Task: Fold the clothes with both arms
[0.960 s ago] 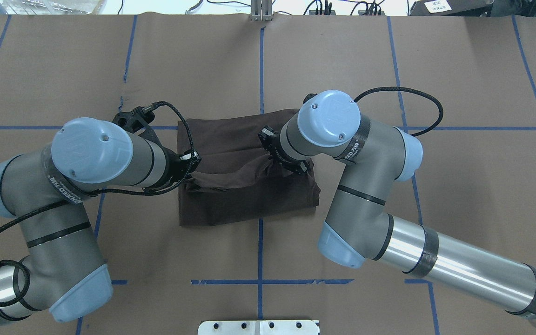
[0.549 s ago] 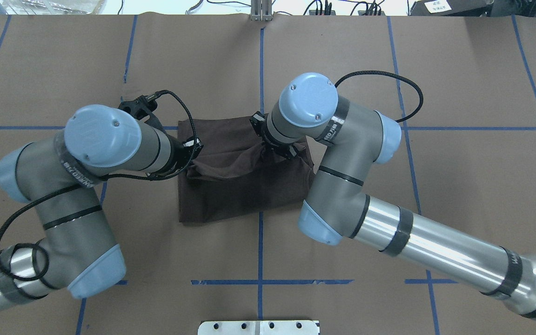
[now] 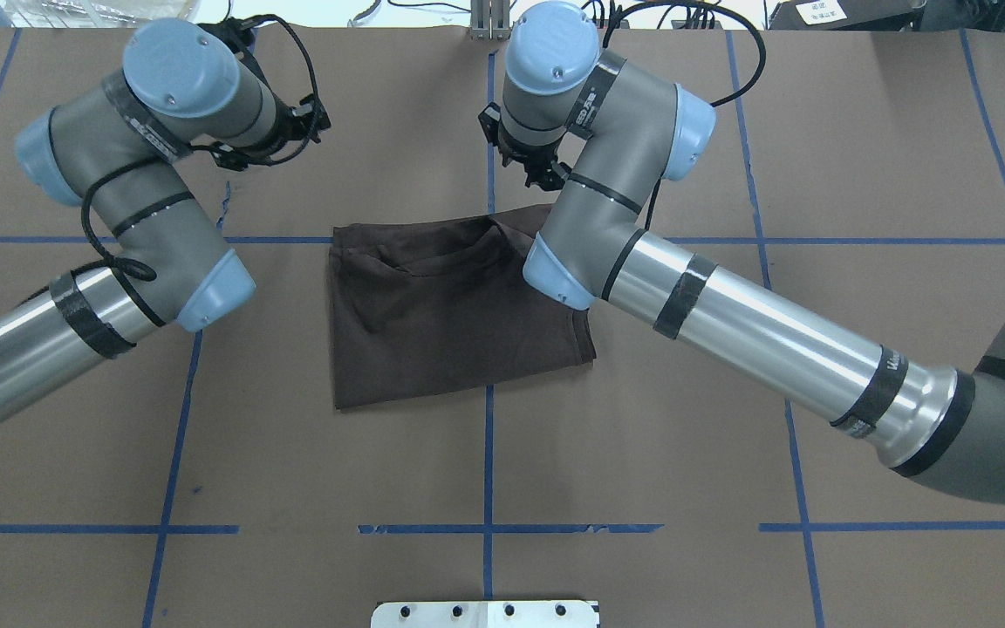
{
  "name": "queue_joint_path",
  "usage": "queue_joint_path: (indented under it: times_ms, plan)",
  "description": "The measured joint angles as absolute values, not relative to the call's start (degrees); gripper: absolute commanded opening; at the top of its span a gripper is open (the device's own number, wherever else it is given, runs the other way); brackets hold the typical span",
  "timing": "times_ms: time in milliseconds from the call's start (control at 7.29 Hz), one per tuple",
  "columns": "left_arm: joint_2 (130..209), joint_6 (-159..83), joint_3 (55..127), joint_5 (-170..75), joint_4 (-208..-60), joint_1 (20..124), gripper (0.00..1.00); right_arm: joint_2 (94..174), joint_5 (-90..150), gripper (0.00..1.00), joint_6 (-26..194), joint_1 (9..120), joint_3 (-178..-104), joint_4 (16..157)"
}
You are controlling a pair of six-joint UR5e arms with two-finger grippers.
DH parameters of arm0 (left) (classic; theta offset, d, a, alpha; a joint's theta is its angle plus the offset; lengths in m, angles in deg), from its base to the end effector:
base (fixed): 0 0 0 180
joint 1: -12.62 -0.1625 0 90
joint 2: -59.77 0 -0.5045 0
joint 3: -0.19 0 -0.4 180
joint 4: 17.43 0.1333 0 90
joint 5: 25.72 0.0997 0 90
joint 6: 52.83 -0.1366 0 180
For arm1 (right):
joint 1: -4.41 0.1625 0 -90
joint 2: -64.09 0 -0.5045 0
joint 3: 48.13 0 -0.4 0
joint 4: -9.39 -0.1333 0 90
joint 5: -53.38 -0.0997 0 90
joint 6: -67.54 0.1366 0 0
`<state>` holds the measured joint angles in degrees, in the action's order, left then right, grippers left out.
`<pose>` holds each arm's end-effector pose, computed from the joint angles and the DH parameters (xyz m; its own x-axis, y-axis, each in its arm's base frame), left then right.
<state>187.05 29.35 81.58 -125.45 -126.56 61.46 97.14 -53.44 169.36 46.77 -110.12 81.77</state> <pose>0.4589 -0.6923 0.3886 0.5277 -0.3999 -0.7494 0.5934 0.8049 -0.0117 -0.6288 -0.7002 0.2616 0.3970 0.6274 0.6699 -0.5834 0.7360 -0.3435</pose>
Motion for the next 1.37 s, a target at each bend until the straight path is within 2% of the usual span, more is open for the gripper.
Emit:
queue_joint_path:
  times_ms: [412, 686, 960, 1372]
  plan:
    - [187.26, 24.87, 80.26, -131.72, -128.51, 64.58, 1.00, 97.41, -57.04, 1.00, 160.22, 49.34, -109.81, 82.10]
    - [186.85, 22.86, 82.85, -134.64, -128.13, 65.25, 1.00, 98.26, -57.74, 1.00, 150.50, 48.08, -115.86, 91.59]
    - [186.72, 22.54, 84.44, -135.69, -127.94, 65.39, 1.00, 98.22, -53.66, 1.00, 143.46, 42.17, -119.88, 101.89]
    - [186.63, 22.49, 84.88, -136.33, -127.98, 65.46, 1.00, 98.03, -45.20, 1.00, 138.50, 35.46, -118.10, 104.51]
